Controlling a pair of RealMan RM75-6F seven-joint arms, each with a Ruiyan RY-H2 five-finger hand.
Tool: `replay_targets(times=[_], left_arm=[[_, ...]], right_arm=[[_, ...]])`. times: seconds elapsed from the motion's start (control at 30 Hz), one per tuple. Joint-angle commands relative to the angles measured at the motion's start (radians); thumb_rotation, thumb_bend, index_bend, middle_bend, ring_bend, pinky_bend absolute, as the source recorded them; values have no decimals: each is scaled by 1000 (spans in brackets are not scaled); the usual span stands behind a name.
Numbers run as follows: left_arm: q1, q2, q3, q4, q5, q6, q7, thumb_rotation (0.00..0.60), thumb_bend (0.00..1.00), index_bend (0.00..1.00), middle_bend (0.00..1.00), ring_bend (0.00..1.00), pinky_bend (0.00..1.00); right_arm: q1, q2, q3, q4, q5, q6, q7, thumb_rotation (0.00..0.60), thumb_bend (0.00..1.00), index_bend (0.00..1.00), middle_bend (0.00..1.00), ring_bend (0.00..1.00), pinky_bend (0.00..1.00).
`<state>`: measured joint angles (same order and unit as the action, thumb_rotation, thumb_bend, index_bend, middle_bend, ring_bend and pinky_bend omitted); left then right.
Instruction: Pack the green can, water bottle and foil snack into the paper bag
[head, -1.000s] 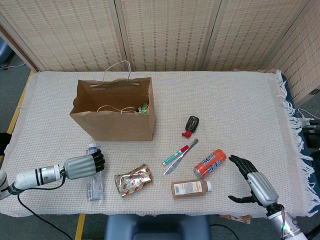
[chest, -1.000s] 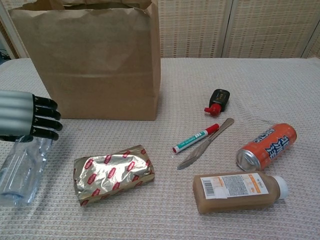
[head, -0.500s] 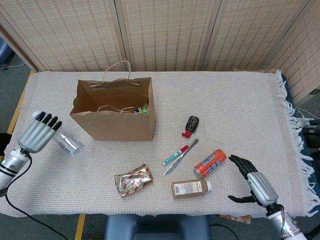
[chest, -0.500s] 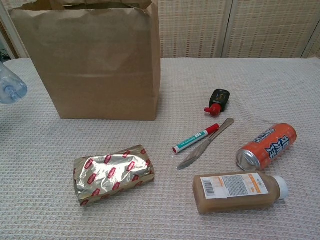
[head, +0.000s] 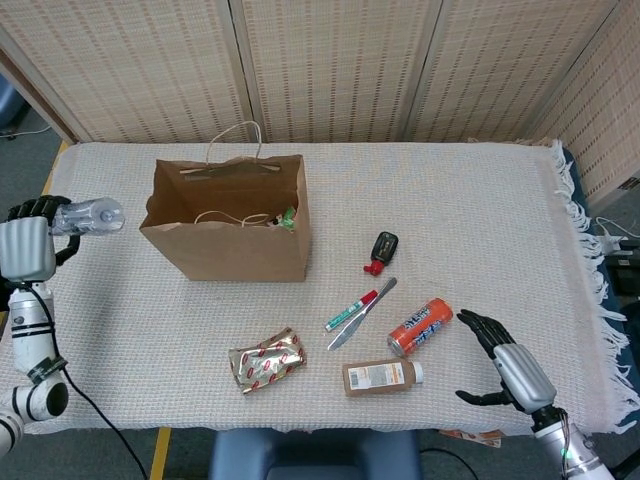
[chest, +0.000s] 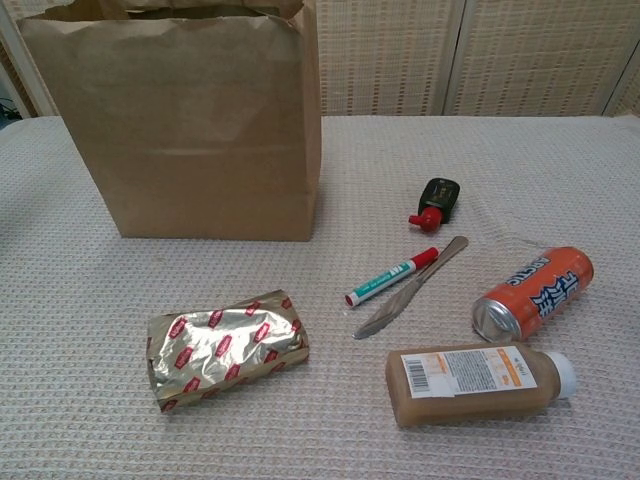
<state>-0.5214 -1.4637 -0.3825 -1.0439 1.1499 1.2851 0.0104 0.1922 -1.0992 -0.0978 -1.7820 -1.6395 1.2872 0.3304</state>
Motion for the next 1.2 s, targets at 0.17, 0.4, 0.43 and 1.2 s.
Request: replay_targets(times=[0.17,0.4,0.43,1.2], left_arm=[[-7,109,-304,-662,-294,-36,-138,600,631,682,720,657,753],[-78,89,-324,-755,-289,-36,-143,600,632,683,722,657,750],[-90,84,-323,-769,-300,-40,-139,600,632,684,722,658,750],[-214,105,-98,-724,-265,-256,-5,600,402,0,0,0,134]], right_arm=[[1,2,-2,-1,0,-2,3,600,0,0,0,0,0],[3,5,-4,-3,-3,-7,9,600,0,0,0,0,0],[4,6,-5,-3,-4,-8,11,600,0,0,0,0,0],[9,18,-11,-9,-9,-16,26,600,0,0,0,0,0]])
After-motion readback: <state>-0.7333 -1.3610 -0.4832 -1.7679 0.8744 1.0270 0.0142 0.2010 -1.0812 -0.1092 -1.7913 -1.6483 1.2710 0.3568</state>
